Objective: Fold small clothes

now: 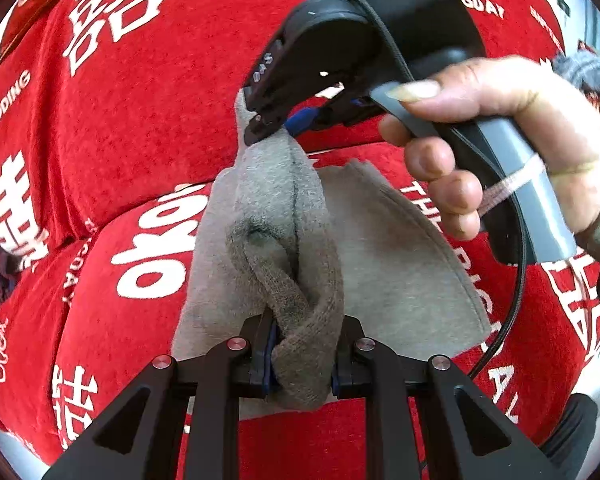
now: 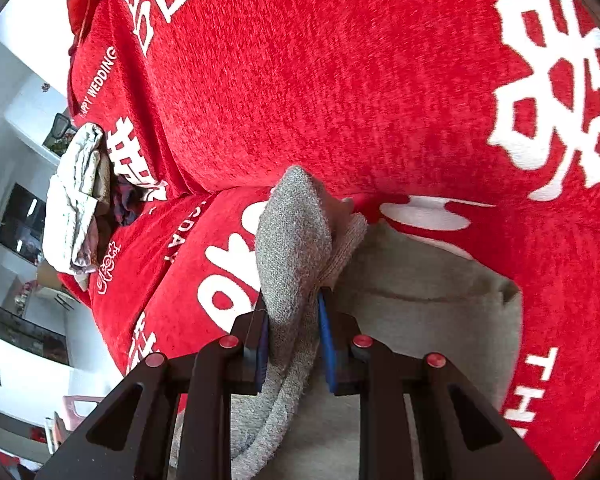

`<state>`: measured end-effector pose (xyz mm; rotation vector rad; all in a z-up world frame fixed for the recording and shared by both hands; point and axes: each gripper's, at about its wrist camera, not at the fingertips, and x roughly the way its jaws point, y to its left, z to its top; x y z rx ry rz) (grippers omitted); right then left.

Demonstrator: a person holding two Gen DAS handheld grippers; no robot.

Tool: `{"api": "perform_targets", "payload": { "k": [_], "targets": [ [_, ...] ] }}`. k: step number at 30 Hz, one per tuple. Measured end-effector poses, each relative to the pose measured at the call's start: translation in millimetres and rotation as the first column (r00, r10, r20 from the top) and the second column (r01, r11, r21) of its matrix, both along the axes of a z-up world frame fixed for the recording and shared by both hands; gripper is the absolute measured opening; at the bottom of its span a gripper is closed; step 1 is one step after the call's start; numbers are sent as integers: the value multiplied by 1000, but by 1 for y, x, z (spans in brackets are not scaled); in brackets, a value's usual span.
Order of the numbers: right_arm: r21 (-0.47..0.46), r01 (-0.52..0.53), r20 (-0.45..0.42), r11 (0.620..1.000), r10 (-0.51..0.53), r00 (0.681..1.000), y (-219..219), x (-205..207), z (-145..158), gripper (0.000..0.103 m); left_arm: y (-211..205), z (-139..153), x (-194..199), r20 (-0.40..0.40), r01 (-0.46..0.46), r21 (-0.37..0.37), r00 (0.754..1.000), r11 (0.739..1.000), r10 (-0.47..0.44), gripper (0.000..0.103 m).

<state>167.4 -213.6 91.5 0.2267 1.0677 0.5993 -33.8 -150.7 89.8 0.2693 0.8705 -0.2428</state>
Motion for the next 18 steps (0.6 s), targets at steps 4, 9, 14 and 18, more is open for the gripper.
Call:
{"api": "perform_targets", "payload": {
  "k": [4,9,14,18],
  "targets": [
    [-4,2,9,1000,-2,1000,-16,-2,1,24,-22,-2,-2,-5,21,19,1000,1000,-21,21],
    [20,5,20,1000,-6,1000,-40,-6,-3,24,-48,-5,-6,1,52,59,999,997,-52,21],
    [64,28,2,998,-29,1000,-64,-6,-18,24,-68,-14,-5,-12,73,96,997,993,-72,21],
    [106,38,1,994,-39,999,-77,-8,-29,24,-76,-23,-3,-31,83,125,996,989,-80,21]
  ]
}}
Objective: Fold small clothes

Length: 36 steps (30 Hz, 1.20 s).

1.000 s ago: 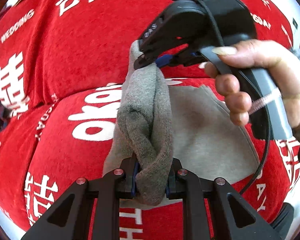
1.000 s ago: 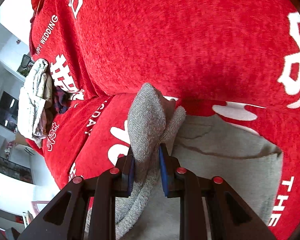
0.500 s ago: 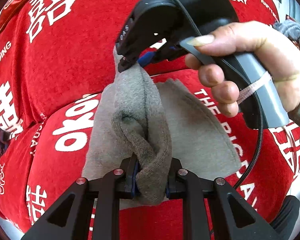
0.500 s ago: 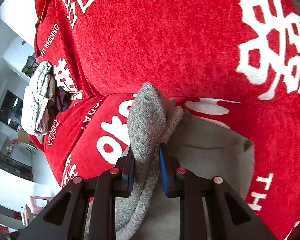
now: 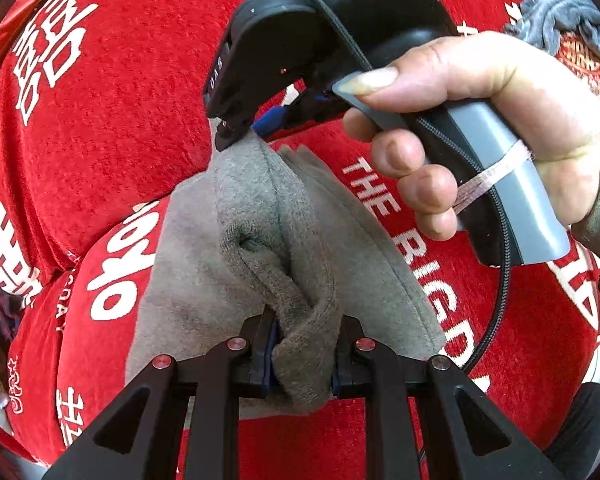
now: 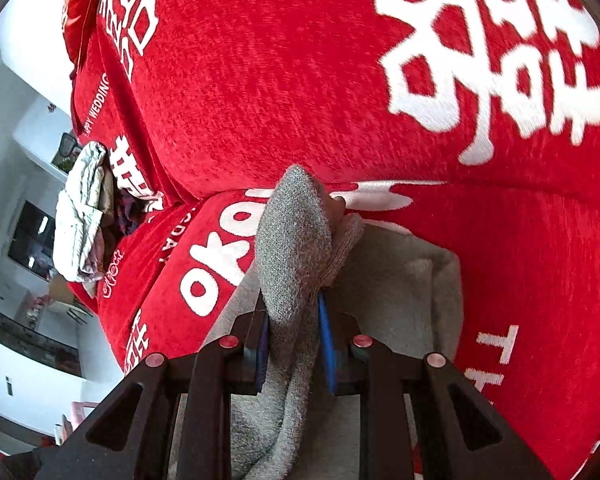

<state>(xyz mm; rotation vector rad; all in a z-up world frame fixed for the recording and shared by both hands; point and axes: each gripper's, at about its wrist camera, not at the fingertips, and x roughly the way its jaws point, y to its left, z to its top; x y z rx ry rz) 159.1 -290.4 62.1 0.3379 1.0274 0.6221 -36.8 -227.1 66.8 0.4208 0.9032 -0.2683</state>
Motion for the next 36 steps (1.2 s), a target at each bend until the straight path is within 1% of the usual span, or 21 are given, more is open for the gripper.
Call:
{"api": "perform_targets", "payload": {
  "k": [6,9,13,14,17,21,23,24,28,32,34,35,36],
  "targets": [
    [64,37,-11,997,-37,999,-21,-6,-16,24,-12,-6,-1,-17,7,18,1000,1000,-7,21],
    [78,54,-17,996,-53,998,-32,-8,-22,24,-19,-9,-3,-17,18,27,1000,999,-17,21],
    [60,84,-52,995,-81,995,-39,-5,-36,24,-25,-24,1,-40,20,55,999,998,-18,21],
    [56,94,-57,994,-90,994,-41,-4,-39,22,-26,-26,1,-43,17,60,999,998,-14,21],
    [61,111,-67,992,-106,992,-46,-2,-46,20,-28,-30,0,-31,17,75,999,997,-15,21],
    [46,114,-53,992,-112,992,-44,-4,-45,19,-30,-30,1,-35,11,72,999,997,-8,21],
    [60,114,-37,992,-112,993,-45,-7,-39,18,-31,-26,0,-32,13,67,999,998,-11,21],
    [54,112,-17,992,-111,994,-44,-9,-33,17,-32,-24,-1,-29,16,63,999,998,-14,21],
    [31,113,4,993,-113,994,-43,-11,-24,17,-33,-20,0,-34,21,47,999,999,-20,21],
    [-32,129,-28,991,-130,991,-45,-3,-39,15,-39,-30,4,-54,37,61,998,997,-34,21],
    [-29,126,-42,992,-127,991,-47,-2,-45,15,-38,-33,3,-50,43,65,998,997,-40,21],
    [-24,124,-38,992,-125,991,-48,-3,-45,16,-37,-31,2,-48,44,56,998,997,-41,25],
    [-19,124,-37,992,-125,991,-49,-6,-42,21,-34,-29,2,-58,48,34,997,998,-46,33]
  ]
}}
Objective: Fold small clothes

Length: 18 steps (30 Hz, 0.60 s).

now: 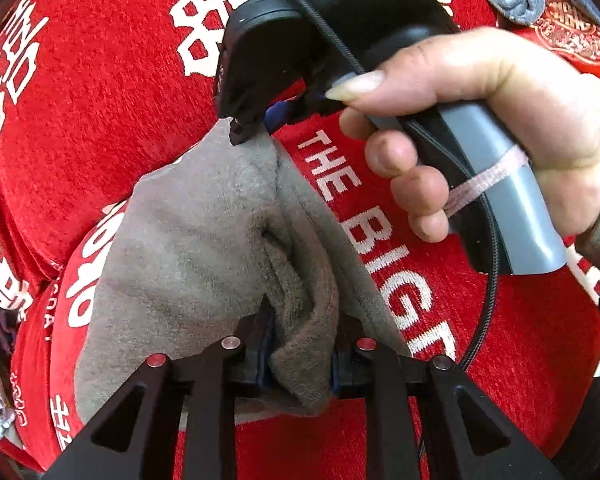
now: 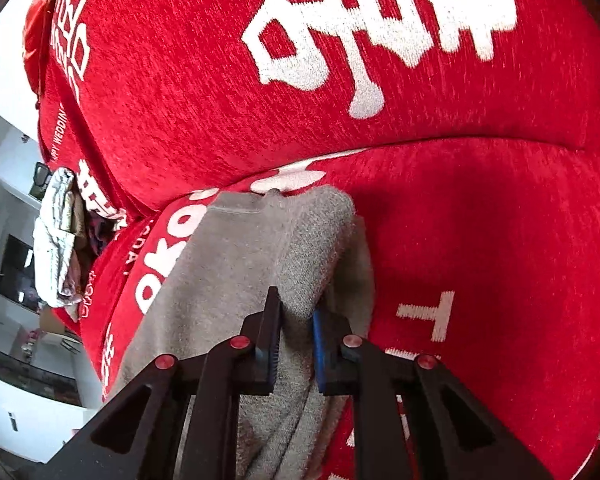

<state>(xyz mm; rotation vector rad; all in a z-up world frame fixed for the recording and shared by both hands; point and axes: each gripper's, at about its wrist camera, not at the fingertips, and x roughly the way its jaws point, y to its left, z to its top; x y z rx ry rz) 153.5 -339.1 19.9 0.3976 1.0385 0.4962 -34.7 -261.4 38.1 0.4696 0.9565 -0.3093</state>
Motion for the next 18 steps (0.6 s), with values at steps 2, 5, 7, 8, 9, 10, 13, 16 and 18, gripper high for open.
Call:
{"api": "perform_targets", "payload": {
  "k": [2,5,7,8,9,10,13,16,18],
  "targets": [
    [4,9,4,1000,-9,1000,-4,-4,6,22,7,5,1,-27,-3,-56,1000,998,1,58],
    [-44,21,60,999,-18,998,-5,-18,28,22,21,18,-3,-38,-2,-141,999,990,-4,74],
    [-40,4,90,999,0,996,-2,-28,42,22,32,31,-10,-38,8,-202,999,979,-16,75],
    [-29,-14,107,999,17,994,1,-34,51,22,40,39,-15,-40,17,-243,999,970,-27,75],
    [-20,-31,120,999,33,992,5,-38,57,23,45,45,-18,-46,22,-275,998,961,-35,75],
    [-2,-53,130,999,52,990,10,-42,63,26,52,52,-22,-56,31,-314,997,949,-51,82],
    [101,-107,126,989,94,988,25,-49,69,67,71,68,-30,-20,23,-368,999,930,-33,97],
    [156,-143,80,977,132,988,40,-50,59,71,99,82,-22,-29,-26,-440,999,898,15,97],
    [213,-158,17,964,158,987,48,-47,43,71,117,84,-11,-53,-84,-459,996,884,67,97]
  ]
}}
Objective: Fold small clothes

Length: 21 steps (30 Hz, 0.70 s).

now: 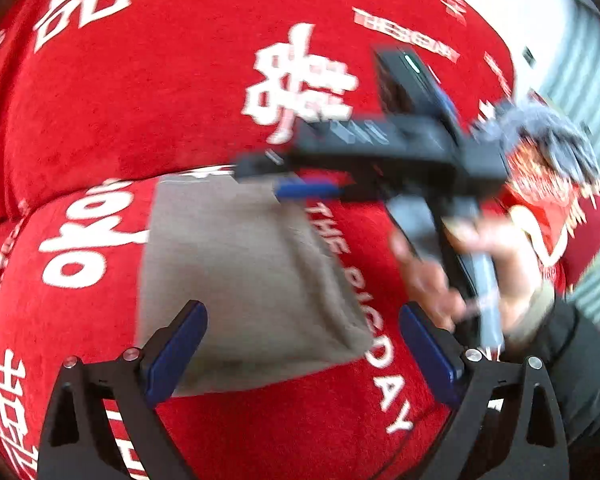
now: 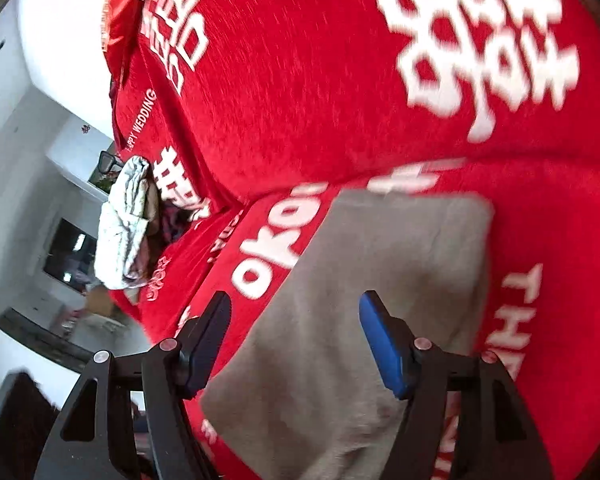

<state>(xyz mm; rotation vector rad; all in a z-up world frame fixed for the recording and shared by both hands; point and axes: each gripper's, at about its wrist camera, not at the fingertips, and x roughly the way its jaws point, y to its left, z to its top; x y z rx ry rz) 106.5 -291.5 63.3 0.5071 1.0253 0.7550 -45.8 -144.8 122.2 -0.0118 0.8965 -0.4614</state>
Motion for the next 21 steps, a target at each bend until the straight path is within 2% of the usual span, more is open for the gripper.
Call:
{"api": "perform_targets", "payload": {
  "k": [2,3,6,7,9,11,12,15,17,21],
  "targets": [
    [9,-6,-70,1000,6,998,4,1,-17,71,19,-6,18,-16,-92,17,996,996,92,97],
    [-33,20,-91,999,-23,996,1,2,-24,71,24,-10,24,-18,-126,33,992,992,126,97],
    [-144,109,-94,984,-124,988,-20,2,-36,69,32,-41,50,-54,-189,161,978,969,200,97],
    [-150,135,-100,979,-151,984,-30,2,-39,67,34,-54,57,-77,-196,196,974,961,214,97],
    [-157,167,-106,973,-185,977,-46,-2,-44,63,41,-76,63,-125,-197,197,966,960,224,97],
    [-231,186,-106,955,-215,971,-52,-8,-47,64,52,-85,61,-154,-219,147,958,965,241,97],
    [-233,192,-96,953,-219,971,-55,-14,-44,64,54,-84,61,-156,-224,131,957,966,243,97],
    [-165,200,-10,966,-204,979,-53,-36,-16,64,56,-73,55,-141,-222,117,961,968,237,97],
    [-117,170,50,978,-166,985,-42,-53,3,64,60,-59,49,-94,-227,112,967,968,237,97],
    [-29,83,36,996,-82,996,-12,-71,7,65,66,-52,43,-54,-251,165,963,954,262,97]
  ]
}}
